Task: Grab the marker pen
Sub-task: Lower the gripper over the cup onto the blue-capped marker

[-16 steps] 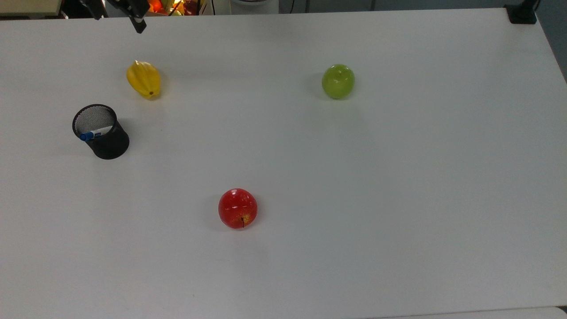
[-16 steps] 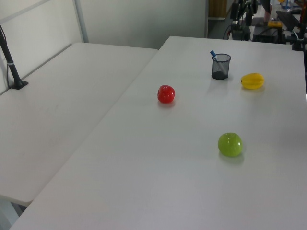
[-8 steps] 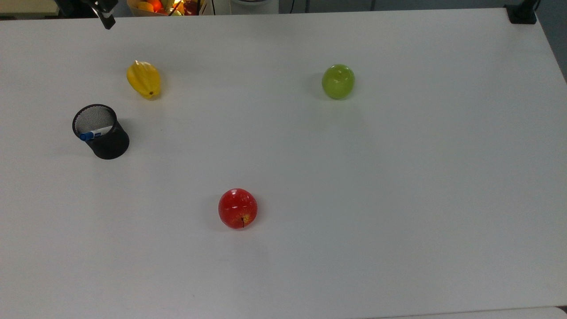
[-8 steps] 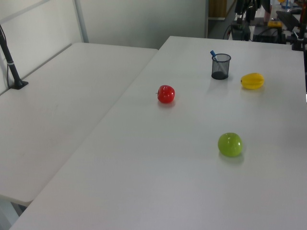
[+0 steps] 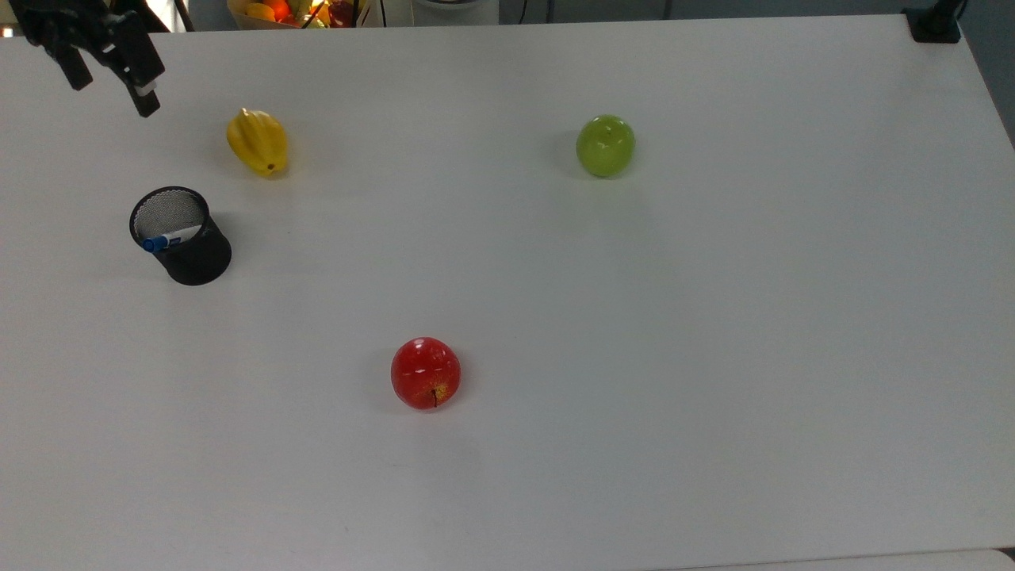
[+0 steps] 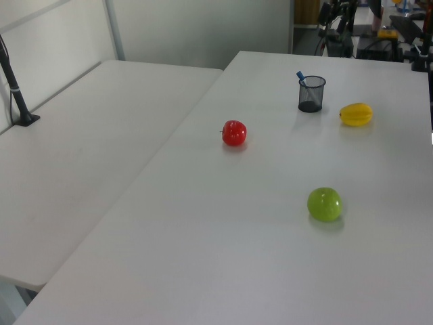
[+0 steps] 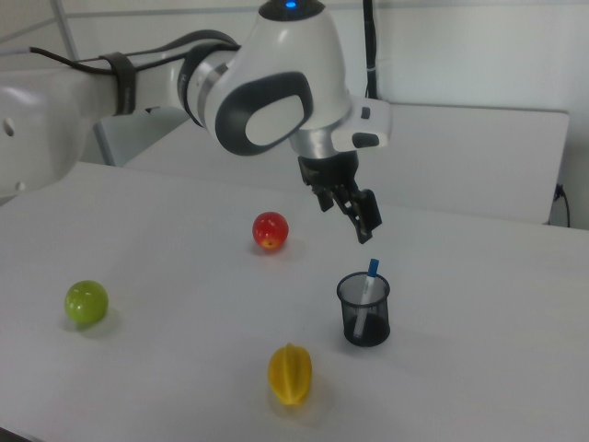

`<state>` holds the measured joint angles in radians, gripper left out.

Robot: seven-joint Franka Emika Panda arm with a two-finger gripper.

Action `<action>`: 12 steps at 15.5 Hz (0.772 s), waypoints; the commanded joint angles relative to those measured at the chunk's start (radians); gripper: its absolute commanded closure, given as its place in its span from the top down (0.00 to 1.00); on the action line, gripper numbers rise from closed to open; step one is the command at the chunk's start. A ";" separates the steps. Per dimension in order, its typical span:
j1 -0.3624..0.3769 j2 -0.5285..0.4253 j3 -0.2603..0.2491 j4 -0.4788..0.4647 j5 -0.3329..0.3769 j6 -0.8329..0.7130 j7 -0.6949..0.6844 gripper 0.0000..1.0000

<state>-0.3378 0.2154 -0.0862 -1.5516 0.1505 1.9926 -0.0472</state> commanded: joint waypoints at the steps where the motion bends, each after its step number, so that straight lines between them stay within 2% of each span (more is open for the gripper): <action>1: 0.002 0.053 -0.001 -0.007 0.034 0.118 -0.008 1.00; 5: 0.011 0.093 0.012 -0.007 0.032 0.176 0.013 1.00; 9: 0.054 0.142 0.011 -0.007 0.015 0.285 0.017 1.00; 12: 0.059 0.170 0.011 -0.007 -0.002 0.296 0.015 1.00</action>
<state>-0.2876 0.3681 -0.0703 -1.5522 0.1632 2.2613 -0.0429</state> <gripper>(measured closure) 0.000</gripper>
